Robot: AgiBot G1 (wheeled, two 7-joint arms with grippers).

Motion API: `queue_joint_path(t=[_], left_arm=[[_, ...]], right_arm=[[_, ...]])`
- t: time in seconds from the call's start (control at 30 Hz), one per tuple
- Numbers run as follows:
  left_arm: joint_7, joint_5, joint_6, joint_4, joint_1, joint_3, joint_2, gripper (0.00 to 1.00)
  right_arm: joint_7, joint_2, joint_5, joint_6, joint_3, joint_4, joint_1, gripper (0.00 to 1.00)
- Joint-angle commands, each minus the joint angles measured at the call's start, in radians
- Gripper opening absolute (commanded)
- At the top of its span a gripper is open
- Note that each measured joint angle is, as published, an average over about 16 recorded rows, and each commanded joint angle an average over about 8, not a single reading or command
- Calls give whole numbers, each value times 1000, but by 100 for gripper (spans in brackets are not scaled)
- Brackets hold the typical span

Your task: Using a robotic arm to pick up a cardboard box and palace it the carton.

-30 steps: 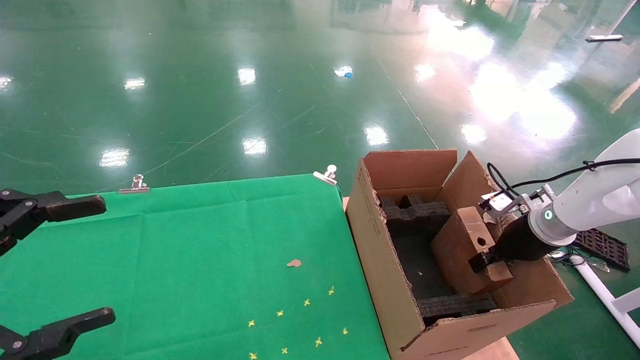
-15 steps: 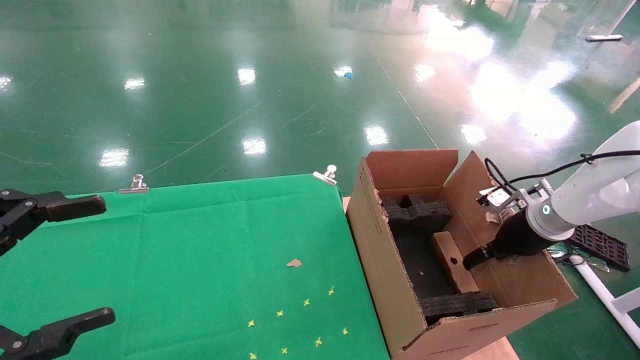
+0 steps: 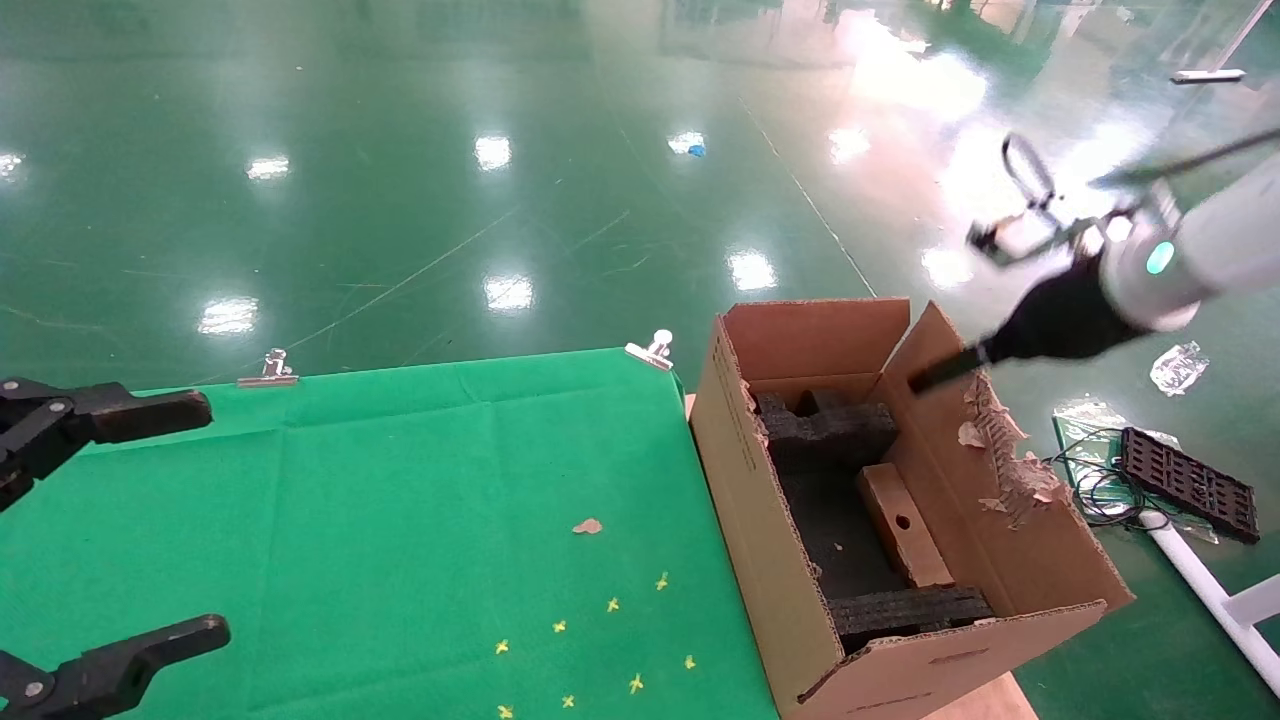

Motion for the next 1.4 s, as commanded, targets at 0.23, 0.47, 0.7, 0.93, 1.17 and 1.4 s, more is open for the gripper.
queue_joint_path(t=[0.23,0.47,0.7,0.93,1.17,1.4], left_arm=[[0,0,0,0,0,0,0,100],[0,-1,0,0,0,1,0,100],[1,-1,0,1,0,1,0,100],[1,-1,0,1,0,1,0,100],[1,-1,0,1,-1,2,0,100],[1,-1,0,1,-1,2,-1,100]], right_arm=[[-102,51,15,-3,24,106,145,100],[-121,89,29,9,40,192,163,100],[-150,106,67,-8,140,275,85,100],[-201,121,124,-41,307,386,-55,100],[-250,136,181,-73,471,496,-193,100],[-298,151,235,-104,630,602,-326,100]])
